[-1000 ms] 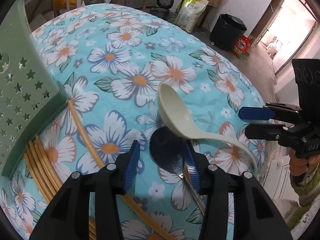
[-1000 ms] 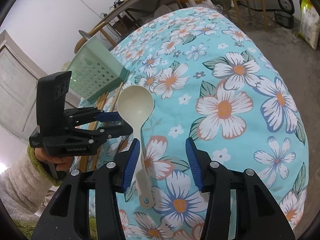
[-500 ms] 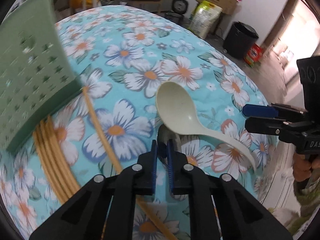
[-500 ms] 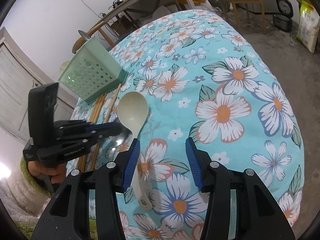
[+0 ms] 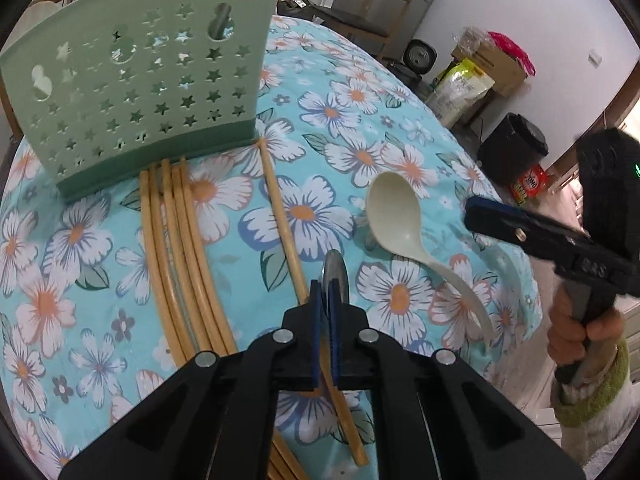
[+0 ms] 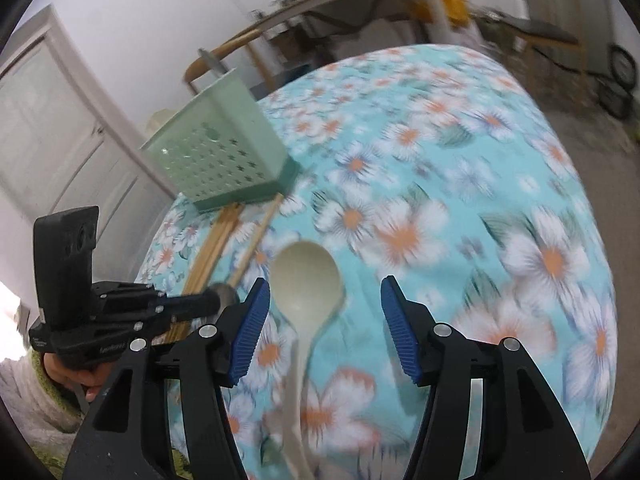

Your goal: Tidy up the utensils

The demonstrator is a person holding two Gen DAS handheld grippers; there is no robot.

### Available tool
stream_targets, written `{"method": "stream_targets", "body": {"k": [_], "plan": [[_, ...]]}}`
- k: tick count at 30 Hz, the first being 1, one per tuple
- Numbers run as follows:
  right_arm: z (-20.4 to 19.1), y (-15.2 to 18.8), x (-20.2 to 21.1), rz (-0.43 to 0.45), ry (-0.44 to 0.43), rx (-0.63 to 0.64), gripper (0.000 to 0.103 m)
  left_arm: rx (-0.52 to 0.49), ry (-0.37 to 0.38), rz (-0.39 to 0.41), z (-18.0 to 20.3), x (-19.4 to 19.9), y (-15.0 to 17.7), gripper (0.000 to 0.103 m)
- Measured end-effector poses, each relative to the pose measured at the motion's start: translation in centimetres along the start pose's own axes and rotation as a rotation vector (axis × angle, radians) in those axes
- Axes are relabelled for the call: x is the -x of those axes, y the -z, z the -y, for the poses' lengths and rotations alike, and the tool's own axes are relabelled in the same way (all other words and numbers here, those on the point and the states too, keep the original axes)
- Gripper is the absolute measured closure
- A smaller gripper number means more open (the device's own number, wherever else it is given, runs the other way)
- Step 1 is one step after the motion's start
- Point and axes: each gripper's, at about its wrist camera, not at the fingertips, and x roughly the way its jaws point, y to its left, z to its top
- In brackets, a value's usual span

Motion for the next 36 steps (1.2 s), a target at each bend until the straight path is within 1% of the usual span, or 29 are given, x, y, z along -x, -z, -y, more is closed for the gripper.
{"method": "stream_targets", "body": {"k": [3,6,7,8,9,11,12,13,14,17,20,23,26,28,30,33,34,35,36], "plan": [[0.3,-1.6,-2.2,-0.047,-0.03,0.045,0.047,0.007,0.007,0.005,-0.3,0.4,0.3,0.1],[0.8,-2.7,-4.1,-0.1,-0.09,0.073,0.047,0.022,0.014,0.008,-0.6,0.5,0.4,0.1],[0.8,-2.8,-4.7,-0.116,-0.108,0.076,0.049,0.027,0.016,0.009,-0.7,0.5,0.4,0.1],[0.9,-2.9,-5.4,-0.139,-0.124,0.086,0.055,0.03,0.019,0.009,-0.8,0.4,0.4,0.1],[0.9,-2.9,-5.9,-0.157,-0.125,0.098,0.059,0.034,0.021,0.008,-0.8,0.4,0.5,0.1],[0.7,-2.7,-6.4,-0.187,-0.129,0.123,0.077,0.041,0.024,0.005,-1.0,0.3,0.5,0.1],[0.4,-2.5,-6.5,-0.196,-0.126,0.136,0.082,0.042,0.024,0.003,-1.0,0.3,0.5,0.1],[0.1,-2.3,-6.6,-0.201,-0.12,0.149,0.091,0.043,0.023,0.002,-1.0,0.2,0.5,0.1],[-0.2,-2.1,-6.4,-0.202,-0.105,0.168,0.096,0.044,0.024,0.001,-1.0,0.2,0.5,0.1],[-0.9,-1.6,-5.6,-0.178,-0.073,0.193,0.098,0.049,0.028,0.005,-1.1,0.0,0.4,0.1],[-1.6,-1.4,-4.0,-0.136,-0.026,0.204,0.098,0.055,0.036,0.02,-1.0,0.3,0.4,0.101],[-2.3,-1.6,-1.8,-0.067,0.033,0.212,0.098,0.055,0.05,0.055,-0.9,1.5,0.3,0.102],[-3.4,-2.2,1.2,0.029,0.081,0.222,0.098,0.072,0.073,0.095,-1.1,3.3,-0.1,0.102],[-4.4,-2.7,3.9,0.121,0.112,0.225,0.098,0.069,0.071,0.14,-1.0,5.1,-0.6,0.102],[-5.1,-3.0,6.0,0.195,0.137,0.228,0.098,0.062,0.066,0.204,-1.1,7.5,-1.4,0.102],[-5.8,-3.6,8.7,0.294,0.147,0.208,0.098,0.068,0.058,0.295,-1.7,10.8,-2.7,0.102],[-5.9,-3.7,9.3,0.314,0.148,0.204,0.098,0.071,0.041,0.348,-2.2,12.6,-3.4,0.102],[-6.1,-3.8,10.0,0.34,0.149,0.198,0.098,0.074,0.025,0.382,-2.5,13.7,-3.8,0.102],[-6.3,-3.8,10.3,0.361,0.157,0.193,0.098,0.077,-0.001,0.441,-3.0,15.5,-4.4,0.102]]}}
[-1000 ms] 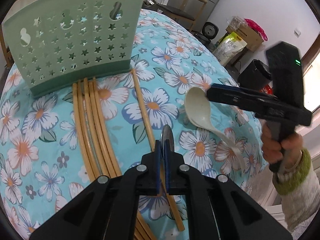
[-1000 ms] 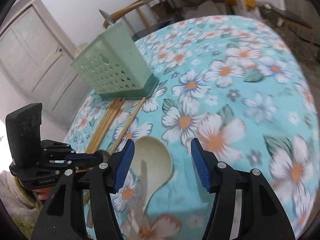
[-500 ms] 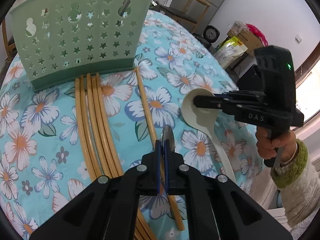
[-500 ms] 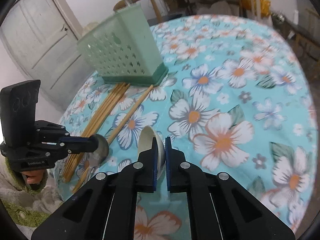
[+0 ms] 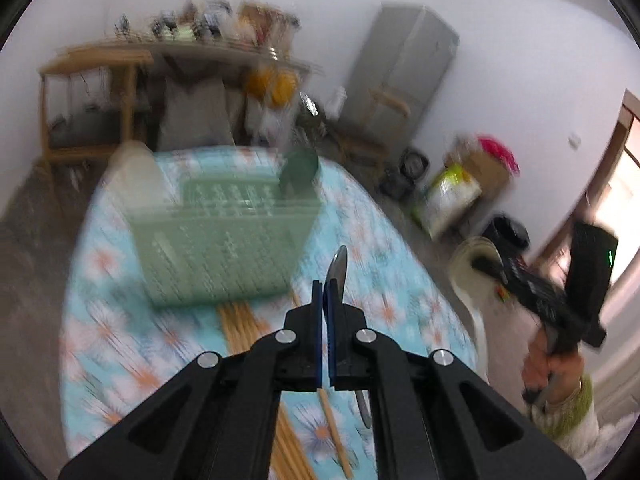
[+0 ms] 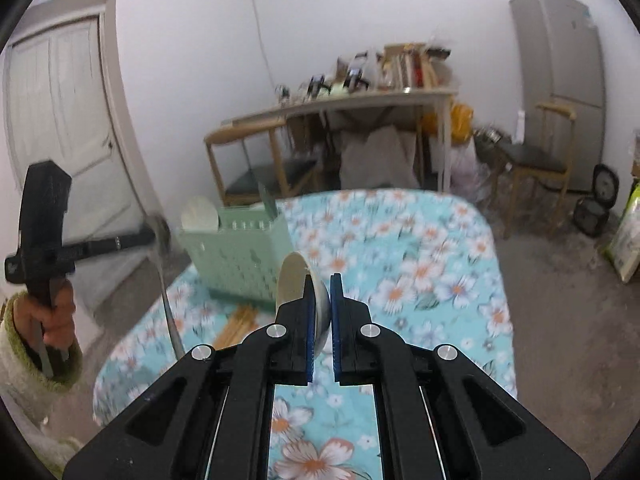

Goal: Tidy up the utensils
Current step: 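Lift the ladle with right tool while left tool lifts the metal spoon toward the holder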

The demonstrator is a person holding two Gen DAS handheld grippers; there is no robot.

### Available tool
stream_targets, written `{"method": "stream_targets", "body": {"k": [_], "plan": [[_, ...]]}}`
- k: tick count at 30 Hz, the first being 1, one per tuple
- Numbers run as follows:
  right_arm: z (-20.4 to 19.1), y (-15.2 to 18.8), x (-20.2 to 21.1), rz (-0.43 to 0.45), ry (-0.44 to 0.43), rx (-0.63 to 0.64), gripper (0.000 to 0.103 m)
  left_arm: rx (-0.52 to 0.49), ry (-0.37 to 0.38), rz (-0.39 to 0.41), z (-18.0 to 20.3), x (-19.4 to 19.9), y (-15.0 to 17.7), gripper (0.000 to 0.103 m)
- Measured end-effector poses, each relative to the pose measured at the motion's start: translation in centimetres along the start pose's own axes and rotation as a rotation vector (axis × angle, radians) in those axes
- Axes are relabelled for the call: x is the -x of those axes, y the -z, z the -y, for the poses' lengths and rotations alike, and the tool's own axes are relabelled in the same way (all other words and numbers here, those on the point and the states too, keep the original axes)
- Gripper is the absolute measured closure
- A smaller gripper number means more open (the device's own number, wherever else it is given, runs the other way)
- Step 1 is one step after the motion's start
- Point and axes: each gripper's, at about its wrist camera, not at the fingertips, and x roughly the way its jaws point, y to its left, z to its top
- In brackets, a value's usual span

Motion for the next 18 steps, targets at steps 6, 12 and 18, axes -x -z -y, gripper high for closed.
{"method": "stream_targets", "body": {"k": [6,12,18], "plan": [[-0.9,0.1,0.7,0.027,-0.01,-0.023,0.098,-0.012,-0.152,0.271,-2.1,5.1,-5.2,0.102],[-1.5,1.2,0.6,0.007,-0.018,-0.046,0.098,0.005,-0.302,0.447,-4.7,6.1,-8.2,0.102],[-1.7,1.5,0.8,-0.011,-0.009,-0.051,0.098,-0.008,-0.387,0.465,-6.9,3.5,-8.3,0.102]]}}
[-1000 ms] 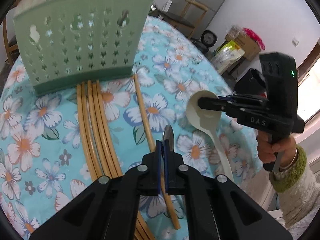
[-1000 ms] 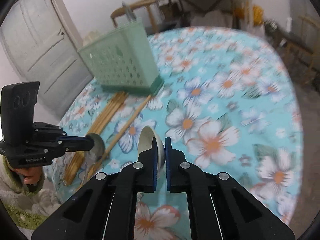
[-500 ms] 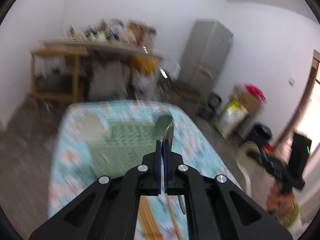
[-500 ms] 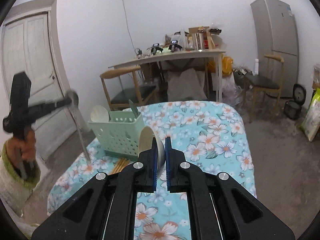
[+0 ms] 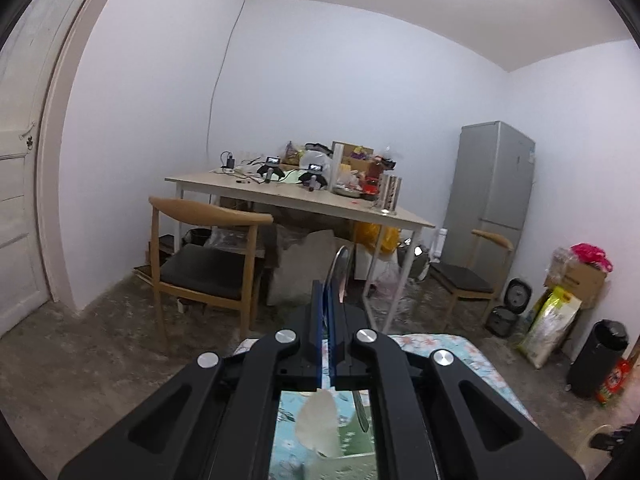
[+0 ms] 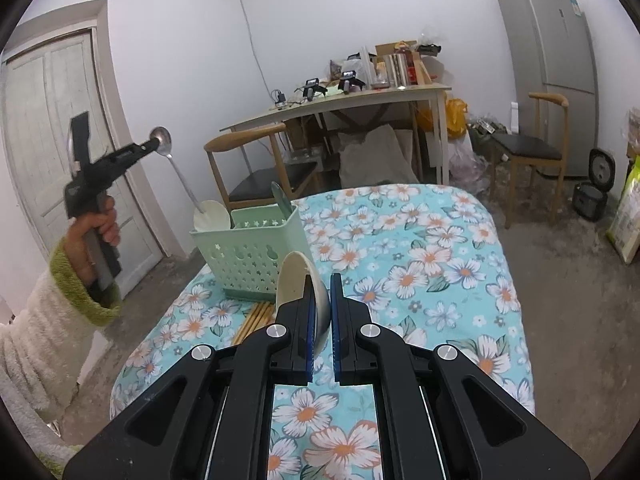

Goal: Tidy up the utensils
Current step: 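Lift the ladle with right tool while left tool lifts the metal spoon toward the holder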

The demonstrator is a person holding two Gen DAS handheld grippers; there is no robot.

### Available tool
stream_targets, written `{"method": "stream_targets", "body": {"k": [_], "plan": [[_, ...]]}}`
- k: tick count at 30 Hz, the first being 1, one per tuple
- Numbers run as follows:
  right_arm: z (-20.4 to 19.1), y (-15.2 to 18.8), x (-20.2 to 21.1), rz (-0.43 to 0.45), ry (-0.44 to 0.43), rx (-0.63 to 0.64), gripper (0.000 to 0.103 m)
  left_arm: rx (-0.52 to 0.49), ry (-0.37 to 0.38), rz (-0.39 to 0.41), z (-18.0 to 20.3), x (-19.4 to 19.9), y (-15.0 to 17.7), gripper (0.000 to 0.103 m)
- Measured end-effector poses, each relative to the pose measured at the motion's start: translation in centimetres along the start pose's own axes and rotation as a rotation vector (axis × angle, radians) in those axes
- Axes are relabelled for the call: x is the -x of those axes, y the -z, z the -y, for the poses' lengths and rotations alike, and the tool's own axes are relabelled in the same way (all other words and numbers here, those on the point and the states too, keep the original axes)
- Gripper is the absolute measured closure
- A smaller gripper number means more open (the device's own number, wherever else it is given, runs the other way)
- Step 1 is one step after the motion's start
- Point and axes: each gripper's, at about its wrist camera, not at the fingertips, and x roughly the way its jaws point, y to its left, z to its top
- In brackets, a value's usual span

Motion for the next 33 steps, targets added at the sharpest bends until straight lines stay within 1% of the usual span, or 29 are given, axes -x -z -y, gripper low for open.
{"method": "stream_targets", "body": {"k": [4,10,15,20,25,26,31,32,33], "plan": [[-0.3,0.1,0.1,0.001,-0.015,-0.001,0.098,-0.004,-0.007,-0.02,-0.6,-2.2,1.2,0.102],[-1.0,0.5,-0.2,-0.006,-0.039,-0.003,0.098,-0.008,0.0,-0.039,-0.9,-4.3,3.2,0.102],[-1.4,0.7,-0.6,-0.019,-0.04,0.005,0.098,0.022,0.047,-0.08,-1.1,-5.1,5.4,0.101],[-1.6,0.7,-0.8,-0.024,-0.037,0.005,0.098,0.076,0.1,-0.136,-1.6,-5.3,7.0,0.099],[-1.4,0.8,-0.9,-0.027,-0.035,0.0,0.098,0.119,0.123,-0.168,-1.9,-4.7,8.1,0.095],[-1.5,0.8,-0.9,-0.027,-0.034,-0.002,0.098,0.126,0.129,-0.172,-1.9,-4.6,8.2,0.093],[-1.5,0.8,-0.9,-0.024,-0.031,-0.007,0.098,0.146,0.163,-0.186,-2.2,-4.1,8.5,0.089],[-1.5,0.8,-0.9,-0.023,-0.031,-0.005,0.098,0.149,0.173,-0.179,-2.2,-3.8,8.4,0.087],[-1.6,0.7,-0.9,-0.019,-0.031,-0.005,0.097,0.149,0.184,-0.167,-2.1,-3.3,8.3,0.083]]}}
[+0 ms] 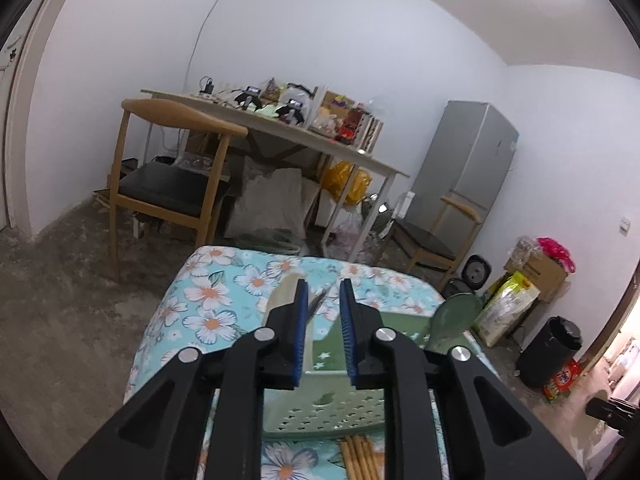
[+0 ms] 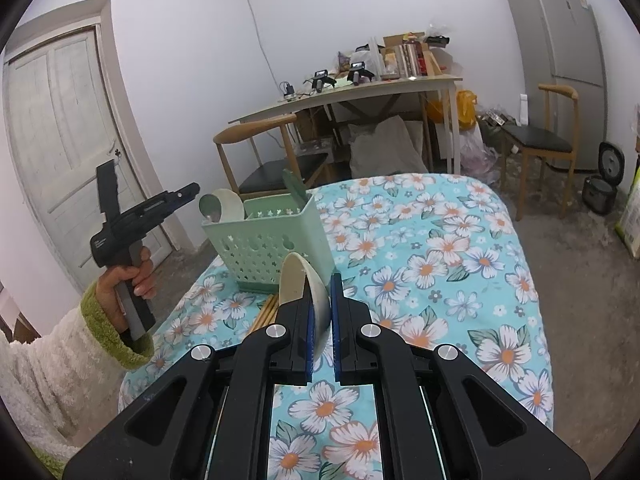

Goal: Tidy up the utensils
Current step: 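Lift the ladle with right tool while left tool lifts the metal spoon toward the holder, then lower ladle and metal spoon into the green holder and open both tools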

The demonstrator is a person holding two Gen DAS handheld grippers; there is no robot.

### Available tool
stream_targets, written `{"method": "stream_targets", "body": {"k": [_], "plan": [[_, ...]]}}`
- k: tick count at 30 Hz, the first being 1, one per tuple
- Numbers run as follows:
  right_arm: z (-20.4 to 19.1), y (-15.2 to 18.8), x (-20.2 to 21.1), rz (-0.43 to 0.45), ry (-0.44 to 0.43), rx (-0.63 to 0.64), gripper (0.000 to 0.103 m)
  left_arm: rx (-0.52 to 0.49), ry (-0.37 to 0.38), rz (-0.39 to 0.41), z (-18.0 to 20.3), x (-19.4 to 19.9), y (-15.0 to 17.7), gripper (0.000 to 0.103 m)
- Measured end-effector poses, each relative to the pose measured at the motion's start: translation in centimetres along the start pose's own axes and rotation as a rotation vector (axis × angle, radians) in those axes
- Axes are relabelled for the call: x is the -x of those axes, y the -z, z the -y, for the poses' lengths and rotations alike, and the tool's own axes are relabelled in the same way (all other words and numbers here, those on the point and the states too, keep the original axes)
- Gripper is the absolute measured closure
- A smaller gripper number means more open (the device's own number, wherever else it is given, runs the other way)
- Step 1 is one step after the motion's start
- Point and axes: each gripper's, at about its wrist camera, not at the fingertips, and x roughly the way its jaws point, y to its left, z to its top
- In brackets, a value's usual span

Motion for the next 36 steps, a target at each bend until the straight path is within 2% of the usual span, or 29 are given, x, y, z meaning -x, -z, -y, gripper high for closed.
{"method": "stream_targets", "body": {"k": [7,12,15,20,24,29,36], "plan": [[-0.9,-1.7,0.2,0.046,0.001,0.022,0.098,-0.008,0.046,0.033,1.0,3.0,0.1,0.063],[-2.4,-5.7,0.7,0.162,0.024,0.086,0.098,-0.022,0.069,0.018,1.7,5.3,1.1,0.047],[-3.2,-8.7,0.7,0.252,0.047,0.114,0.098,-0.035,0.072,-0.024,1.8,6.5,2.3,0.038],[-5.1,-13.1,-1.0,0.376,0.1,0.173,0.098,-0.06,0.05,-0.097,1.7,8.0,4.7,0.031],[-6.7,-15.9,-3.7,0.438,0.106,0.204,0.098,-0.082,0.026,-0.112,1.6,9.1,5.9,0.028],[-8.0,-17.0,-8.6,0.435,0.121,0.249,0.098,-0.109,0.005,-0.12,1.3,10.1,7.0,0.026],[-8.2,-15.0,-14.5,0.354,0.199,0.33,0.098,-0.095,-0.02,-0.132,-0.3,10.3,7.3,0.026]]}}
